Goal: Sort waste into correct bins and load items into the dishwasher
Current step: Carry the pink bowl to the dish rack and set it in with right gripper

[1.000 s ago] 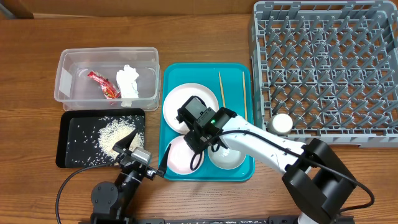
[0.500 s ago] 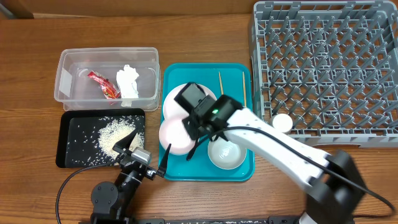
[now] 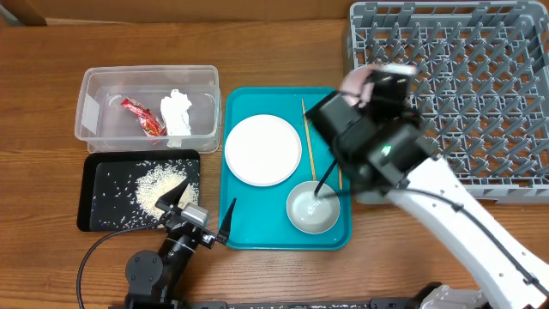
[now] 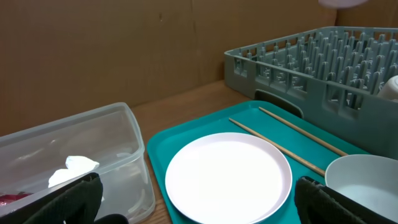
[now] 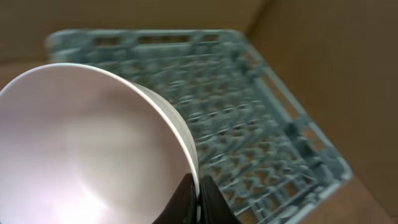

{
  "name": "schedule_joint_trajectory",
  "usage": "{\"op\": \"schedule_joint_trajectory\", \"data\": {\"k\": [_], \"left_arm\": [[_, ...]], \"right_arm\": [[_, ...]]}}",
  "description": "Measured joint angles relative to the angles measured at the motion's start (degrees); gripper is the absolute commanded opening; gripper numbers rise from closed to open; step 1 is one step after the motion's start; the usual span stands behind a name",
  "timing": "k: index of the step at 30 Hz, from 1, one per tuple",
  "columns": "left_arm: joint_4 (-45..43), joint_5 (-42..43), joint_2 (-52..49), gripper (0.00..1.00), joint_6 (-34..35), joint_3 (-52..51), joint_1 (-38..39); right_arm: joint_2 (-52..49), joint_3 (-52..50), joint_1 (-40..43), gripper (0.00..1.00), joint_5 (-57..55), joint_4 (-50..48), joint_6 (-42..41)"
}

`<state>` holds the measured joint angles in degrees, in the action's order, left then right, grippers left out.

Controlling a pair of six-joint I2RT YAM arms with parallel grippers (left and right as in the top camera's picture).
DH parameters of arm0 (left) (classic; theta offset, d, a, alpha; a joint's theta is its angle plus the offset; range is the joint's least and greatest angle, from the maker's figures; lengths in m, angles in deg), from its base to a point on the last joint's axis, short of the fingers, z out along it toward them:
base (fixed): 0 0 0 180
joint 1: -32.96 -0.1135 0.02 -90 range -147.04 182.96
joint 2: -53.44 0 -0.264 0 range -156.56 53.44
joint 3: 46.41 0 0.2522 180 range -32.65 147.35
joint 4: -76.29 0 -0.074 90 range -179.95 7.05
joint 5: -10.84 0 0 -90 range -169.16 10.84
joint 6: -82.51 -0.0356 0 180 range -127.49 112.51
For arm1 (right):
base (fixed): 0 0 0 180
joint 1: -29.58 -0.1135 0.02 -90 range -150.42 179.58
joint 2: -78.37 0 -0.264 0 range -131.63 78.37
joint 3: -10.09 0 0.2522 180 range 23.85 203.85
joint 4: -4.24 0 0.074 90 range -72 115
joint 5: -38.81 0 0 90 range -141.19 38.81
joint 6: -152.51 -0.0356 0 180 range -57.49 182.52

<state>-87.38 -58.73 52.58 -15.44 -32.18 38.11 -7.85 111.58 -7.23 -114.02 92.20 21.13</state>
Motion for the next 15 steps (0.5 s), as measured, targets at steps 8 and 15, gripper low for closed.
{"op": "schedule_joint_trajectory", "data": {"k": [8,15], "left_arm": [[0.0,-0.02,0.0,1.0,0.0,0.02,0.0],[0.0,0.0,0.0,1.0,0.0,0.02,0.0]], "right_arm": [[-1.05,-2.99,18.49,0.04,-5.62,-2.97,-3.15],[-4.57,-2.99,31.23,0.04,-3.45,-6.01,-3.65]]}}
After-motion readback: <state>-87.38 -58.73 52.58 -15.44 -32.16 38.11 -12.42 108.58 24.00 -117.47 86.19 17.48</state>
